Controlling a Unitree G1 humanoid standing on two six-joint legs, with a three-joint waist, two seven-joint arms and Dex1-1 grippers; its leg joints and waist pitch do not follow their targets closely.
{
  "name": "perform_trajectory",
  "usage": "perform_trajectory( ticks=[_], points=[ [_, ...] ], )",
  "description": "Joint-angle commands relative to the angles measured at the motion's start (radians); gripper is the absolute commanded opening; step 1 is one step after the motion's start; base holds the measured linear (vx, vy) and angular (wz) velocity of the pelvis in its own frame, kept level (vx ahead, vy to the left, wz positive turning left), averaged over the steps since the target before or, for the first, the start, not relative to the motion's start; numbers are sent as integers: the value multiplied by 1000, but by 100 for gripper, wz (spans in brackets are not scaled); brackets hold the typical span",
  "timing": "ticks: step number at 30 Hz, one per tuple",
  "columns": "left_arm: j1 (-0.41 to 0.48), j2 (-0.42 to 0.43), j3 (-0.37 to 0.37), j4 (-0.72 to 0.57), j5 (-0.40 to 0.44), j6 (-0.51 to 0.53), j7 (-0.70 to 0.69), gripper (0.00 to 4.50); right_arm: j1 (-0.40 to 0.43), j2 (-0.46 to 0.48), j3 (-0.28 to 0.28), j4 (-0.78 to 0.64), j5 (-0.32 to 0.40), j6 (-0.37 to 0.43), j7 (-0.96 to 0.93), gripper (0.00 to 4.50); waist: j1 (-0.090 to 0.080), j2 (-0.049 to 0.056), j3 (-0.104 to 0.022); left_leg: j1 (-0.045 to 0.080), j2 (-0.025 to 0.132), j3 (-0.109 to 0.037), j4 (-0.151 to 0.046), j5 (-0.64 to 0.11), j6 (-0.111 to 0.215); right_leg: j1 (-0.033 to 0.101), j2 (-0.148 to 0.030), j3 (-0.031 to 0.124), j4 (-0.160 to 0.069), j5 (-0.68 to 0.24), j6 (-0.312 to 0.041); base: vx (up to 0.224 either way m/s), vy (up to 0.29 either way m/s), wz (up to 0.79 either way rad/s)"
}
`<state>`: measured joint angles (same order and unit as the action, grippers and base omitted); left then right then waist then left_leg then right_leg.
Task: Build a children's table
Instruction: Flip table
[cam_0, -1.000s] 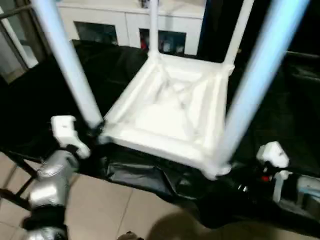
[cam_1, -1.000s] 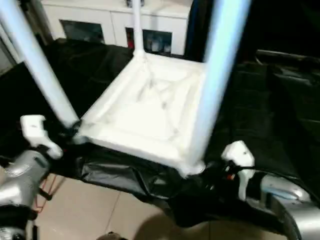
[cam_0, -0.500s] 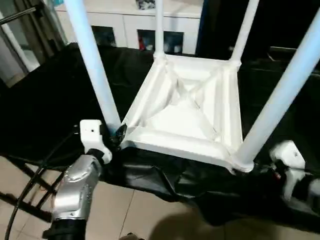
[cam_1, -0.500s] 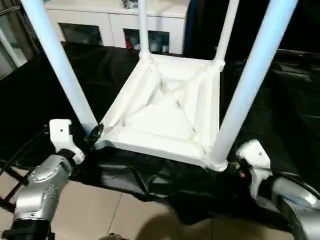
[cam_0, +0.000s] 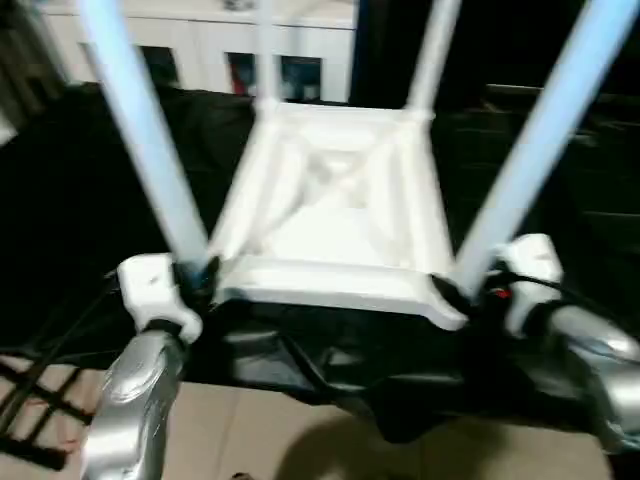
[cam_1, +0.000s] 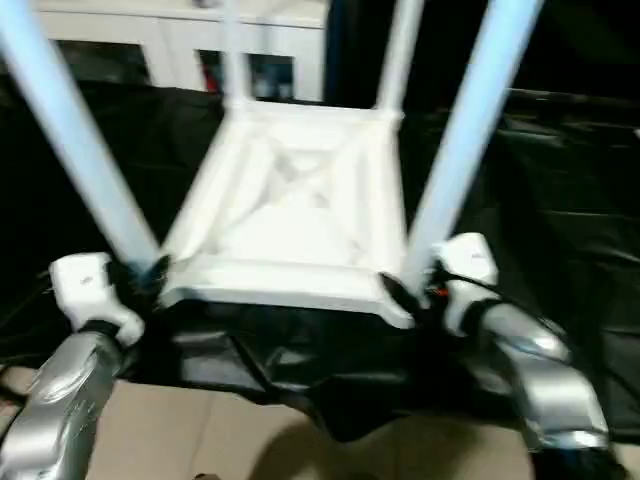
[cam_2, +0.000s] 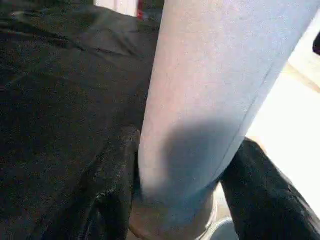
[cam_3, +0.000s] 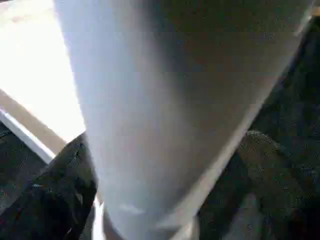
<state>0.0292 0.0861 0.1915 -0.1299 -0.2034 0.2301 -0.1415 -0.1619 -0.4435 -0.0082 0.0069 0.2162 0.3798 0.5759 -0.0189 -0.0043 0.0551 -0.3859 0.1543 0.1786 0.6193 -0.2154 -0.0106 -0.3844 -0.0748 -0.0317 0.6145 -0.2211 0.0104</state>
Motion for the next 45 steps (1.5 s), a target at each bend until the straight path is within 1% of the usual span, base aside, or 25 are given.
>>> perform_trajectory(
  ticks=[1, 3, 4, 6, 8, 9, 10, 11, 16, 17, 18, 20, 26, 27, 29, 30, 32, 35, 36, 37, 38, 39, 41, 44, 45],
  points=[
    [22, -14, 28, -80, -30, -16, 13, 224, -23, 7, 34, 31, -28, -14, 1, 450, 18, -19, -56, 1, 76, -35, -78, -90, 125, 46, -76, 32, -69, -70, -262, 0, 0, 0],
    [70, -22, 29, -140, -31, -12, 19, 224, -43, 20, 51, 62, -35, -27, 3, 450, 20, -23, -53, 6, 81, -32, -80, -95, 101, 44, -74, 29, -66, -45, -264, 0, 0, 0],
    [90, -25, 26, -165, -32, -5, 21, 224, -51, 26, 56, 75, -37, -31, 6, 450, 21, -44, -54, 8, 82, -29, -79, -100, 102, 43, -74, 28, -69, -48, -261, 0, 0, 0],
    [130, -32, 19, -216, -36, 2, 26, 224, -84, 44, 71, 126, -50, -53, 12, 450, 27, -31, -53, 11, 84, -30, -80, -95, 93, 41, -76, 30, -65, -43, -263, 0, 0, 0],
    [129, -28, 10, -219, -35, 6, 25, 224, -111, 54, 83, 167, -63, -74, 17, 450, 27, -33, -50, 14, 83, -27, -81, -97, 83, 38, -70, 29, -65, -23, -268, 0, 0, 0],
    [111, -18, -2, -211, -32, 6, 14, 224, -143, 68, 93, 219, -76, -98, 12, 450, 31, -58, -51, 16, 82, -24, -79, -103, 80, 37, -69, 29, -65, -30, -265, 0, 0, 0],
    [94, -13, -8, -200, -31, 9, 7, 223, -160, 75, 94, 247, -84, -110, 2, 450, 40, -45, -50, 18, 81, -25, -81, -107, 70, 36, -73, 30, -63, -49, -262, 0, 0, 0],
    [88, -11, -10, -196, -30, 11, 5, 223, -167, 78, 95, 258, -87, -114, -1, 450, 42, -40, -51, 21, 81, -24, -81, -105, 64, 34, -71, 31, -62, -47, -260, 0, 0, 0],
    [-22, 7, -26, -101, -3, 34, -1, 220, -269, 120, 79, 450, -121, -211, -81, 450, 55, -34, -55, 30, 76, -20, -81, -101, 22, 31, -62, 29, -57, 1, -259, 0, 0, 0],
    [-22, 7, -26, -101, -3, 34, -1, 220, -269, 120, 79, 450, -121, -211, -81, 450, 58, -24, -54, 28, 78, -20, -82, -105, 10, 31, -65, 30, -57, 9, -259, 0, 0, 0],
    [-60, 7, -30, -63, 6, 37, 9, 220, -287, 127, 75, 488, -126, -238, -81, 450, 65, -23, -57, 27, 78, -22, -81, -97, 5, 37, -66, 31, -52, 34, -260, 0, 0, 0],
    [-98, 8, -39, -25, 13, 41, 9, 220, -288, 131, 66, 488, -115, -248, -66, 450, 71, -23, -58, 32, 75, -17, -79, -113, 4, 32, -63, 31, -55, 38, -259, 0, 0, 0],
    [-187, -13, -56, 59, 30, 32, 28, 219, -148, 90, -5, 276, -40, -247, -28, 450, 108, -22, -64, 30, 82, -16, -77, -48, 22, 39, -66, 32, -45, 130, -240, 0, 0, 0],
    [-191, -17, -57, 68, 32, 30, 32, 219, -120, 86, -39, 232, -15, -236, -44, 450, 105, -24, -63, 26, 80, -17, -79, -61, 24, 42, -67, 29, -46, 105, -245, 0, 0, 0],
    [-196, -23, -54, 81, 30, 29, 34, 219, -96, 91, -98, 185, 34, -199, -71, 450, 112, -19, -61, 36, 84, -14, -80, -104, 18, 34, -70, 33, -54, 55, -239, 0, 0, 0],
    [-200, -34, -47, 94, 19, 27, 37, 219, -62, 89, -155, 121, 93, -147, -72, 450, 106, -21, -58, 30, 82, -16, -86, -130, 11, 39, -68, 32, -57, 19, -232, 0, 0, 0],
    [-204, -45, -39, 102, 5, 30, 35, 219, -15, 71, -187, 54, 134, -106, -48, 450, 110, -19, -57, 36, 86, -15, -87, -155, 5, 34, -68, 33, -61, -12, -217, 0, 0, 0],
    [-209, -61, -25, 107, -17, 37, 38, 219, 44, 49, -203, -24, 199, -52, 0, 450, 109, -22, -56, 27, 82, -15, -88, -168, 6, 37, -70, 32, -68, -62, -200, 0, 0, 0],
    [-215, -71, -12, 110, -36, 47, 40, 219, 81, 26, -192, -82, 265, -1, 64, 450, 106, -23, -54, 25, 79, -15, -89, -180, 10, 38, -69, 31, -74, -101, -192, 0, 0, 0],
    [-216, -73, -10, 111, -40, 48, 40, 219, 87, 22, -188, -92, 274, 5, 74, 450, 108, -24, -52, 26, 84, -16, -89, -195, 14, 35, -73, 33, -78, -130, -186, 0, 0, 0],
    [-226, -89, 13, 113, -78, 69, 38, 219, 145, -27, -138, -188, 356, 70, 183, 450, 106, -24, -52, 23, 81, -17, -89, -197, 17, 36, -72, 32, -79, -145, -183, 0, 0, 0],
    [-232, -104, 34, 113, -111, 91, 43, 219, 165, -47, -103, -230, 375, 101, 223, 450, 112, -19, -51, 28, 85, -18, -89, -208, 20, 35, -73, 32, -84, -169, -171, 0, 0, 0],
    [-239, -118, 53, 112, -141, 109, 50, 219, 170, -54, -75, -249, 373, 119, 237, 450, 107, -22, -50, 19, 81, -18, -88, -196, 27, 32, -75, 31, -85, -213, -162, 0, 0, 0],
    [-267, -172, 128, 110, -265, 159, 84, 219, 90, 11, 21, -172, 270, 157, 166, 450, 104, -31, -49, 20, 78, -18, -85, -202, 9, 24, -76, 29, -92, -305, -162, 0, 0, 0],
    [-269, -178, 136, 110, -280, 166, 85, 219, 70, 27, 34, -146, 244, 164, 142, 450, 96, -26, -48, 16, 73, -19, -85, -200, -5, 21, -76, 26, -91, -336, -170, 0, 0, 0]
  ],
)
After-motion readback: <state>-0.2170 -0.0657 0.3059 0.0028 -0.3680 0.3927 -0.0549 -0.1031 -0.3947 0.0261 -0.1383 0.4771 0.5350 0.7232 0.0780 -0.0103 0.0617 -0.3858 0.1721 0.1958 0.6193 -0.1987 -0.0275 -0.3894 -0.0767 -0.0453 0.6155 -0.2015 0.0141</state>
